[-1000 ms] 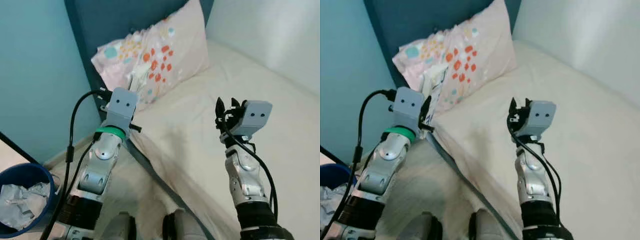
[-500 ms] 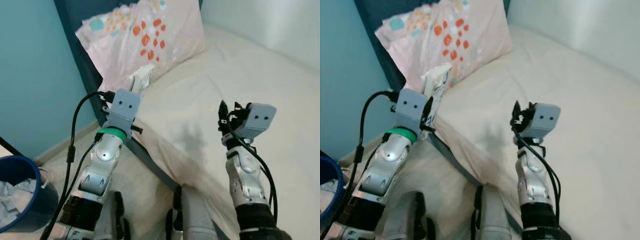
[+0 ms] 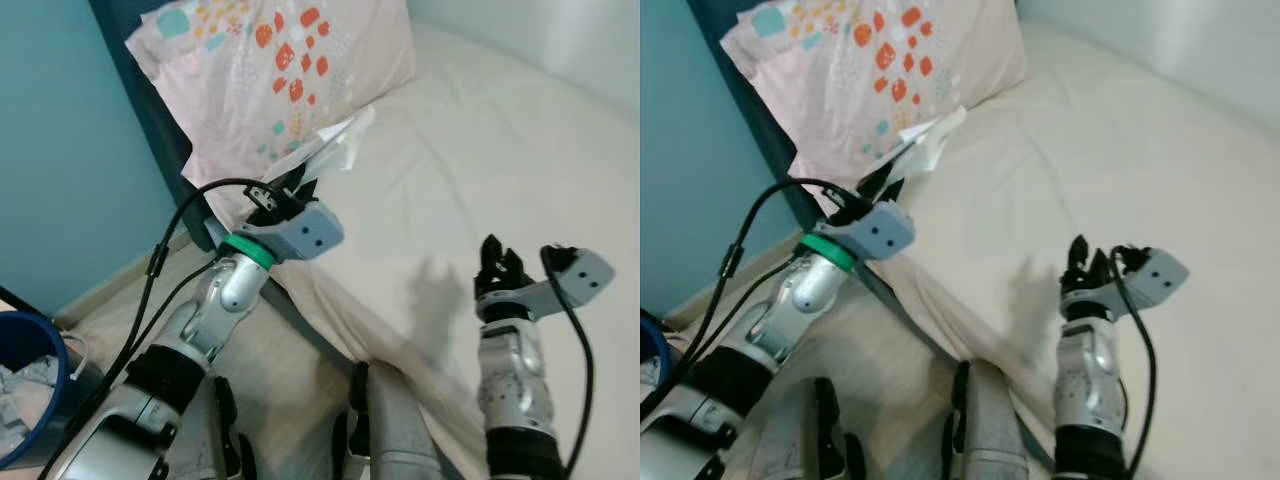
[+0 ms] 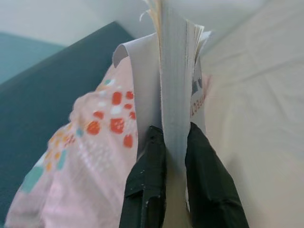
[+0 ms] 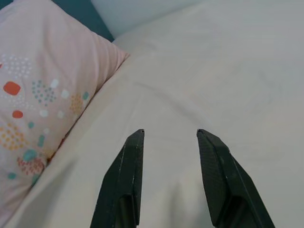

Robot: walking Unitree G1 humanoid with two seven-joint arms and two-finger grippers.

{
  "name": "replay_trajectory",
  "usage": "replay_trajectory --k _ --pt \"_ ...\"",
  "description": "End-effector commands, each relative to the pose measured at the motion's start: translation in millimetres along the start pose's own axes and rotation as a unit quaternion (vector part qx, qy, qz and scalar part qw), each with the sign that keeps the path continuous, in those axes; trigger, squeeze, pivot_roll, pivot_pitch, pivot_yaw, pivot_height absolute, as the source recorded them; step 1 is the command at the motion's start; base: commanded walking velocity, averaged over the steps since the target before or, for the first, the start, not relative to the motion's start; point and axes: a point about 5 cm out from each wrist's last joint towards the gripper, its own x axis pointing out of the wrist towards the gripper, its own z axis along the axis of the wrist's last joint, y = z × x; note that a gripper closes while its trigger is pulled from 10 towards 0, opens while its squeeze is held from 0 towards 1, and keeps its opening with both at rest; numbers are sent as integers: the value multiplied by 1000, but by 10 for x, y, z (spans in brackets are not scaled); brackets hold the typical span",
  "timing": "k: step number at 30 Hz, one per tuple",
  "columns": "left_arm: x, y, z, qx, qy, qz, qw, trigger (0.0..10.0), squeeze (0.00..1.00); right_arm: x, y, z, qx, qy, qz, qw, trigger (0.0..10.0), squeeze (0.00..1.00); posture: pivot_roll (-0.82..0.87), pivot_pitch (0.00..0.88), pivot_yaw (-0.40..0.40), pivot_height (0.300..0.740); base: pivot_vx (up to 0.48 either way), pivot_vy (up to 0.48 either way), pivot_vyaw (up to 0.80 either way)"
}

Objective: Clean up the room

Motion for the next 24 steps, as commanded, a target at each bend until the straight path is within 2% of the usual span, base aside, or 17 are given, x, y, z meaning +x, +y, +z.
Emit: replay_trajectory --k 1,4,6,7,9,13,14,16,17,18,20,21,24 --pt "25 -56 61 20 -31 -7 999 10000 0 -54 -25 4 -17 7 0 1000 10000 0 -198 248 30 595 0 0 0" --pt "58 -110 54 50 -49 -16 997 10000 0 -75 2 73 -28 4 15 999 10000 0 -213 262 28 595 0 0 0" --pt "119 -164 51 96 -67 -17 993 10000 0 -102 76 189 -40 -6 38 998 10000 0 -253 297 25 595 0 0 0" --pt "119 -164 51 96 -67 -17 993 10000 0 -102 76 189 -40 -6 38 998 10000 0 -253 297 25 595 0 0 0" --pt "157 -202 58 128 -84 -20 988 10000 0 -123 145 277 -48 -14 55 997 10000 0 -269 311 28 595 0 0 0" --pt "180 -250 77 156 -101 -27 982 10000 0 -141 231 377 -50 -26 70 996 10000 0 -307 337 33 595 0 0 0" --pt "190 -283 88 178 -112 -33 977 10000 0 -157 273 448 -48 -34 75 995 10000 0 -339 356 35 595 0 0 0" --pt "195 -304 94 195 -121 -36 973 10000 0 -177 304 498 -46 -39 77 995 10000 0 -347 359 36 595 0 0 0" --pt "198 -332 86 215 -127 -44 967 10000 0 -202 295 565 -49 -45 73 995 10000 0 -373 373 35 595 0 0 0" --pt "198 -332 86 215 -127 -44 967 10000 0 -202 295 565 -49 -45 73 995 10000 0 -373 373 35 595 0 0 0" --pt "196 -395 71 257 -137 -63 955 10000 0 -278 216 678 -63 -53 59 995 10000 0 -415 398 31 595 0 0 0" --pt "196 -395 71 257 -137 -63 955 10000 0 -278 216 678 -63 -53 59 995 10000 0 -415 398 31 595 0 0 0" --pt "184 -509 97 295 -163 -79 938 10000 0 -387 149 752 -78 -49 46 995 10000 0 -441 414 30 595 0 0 0"
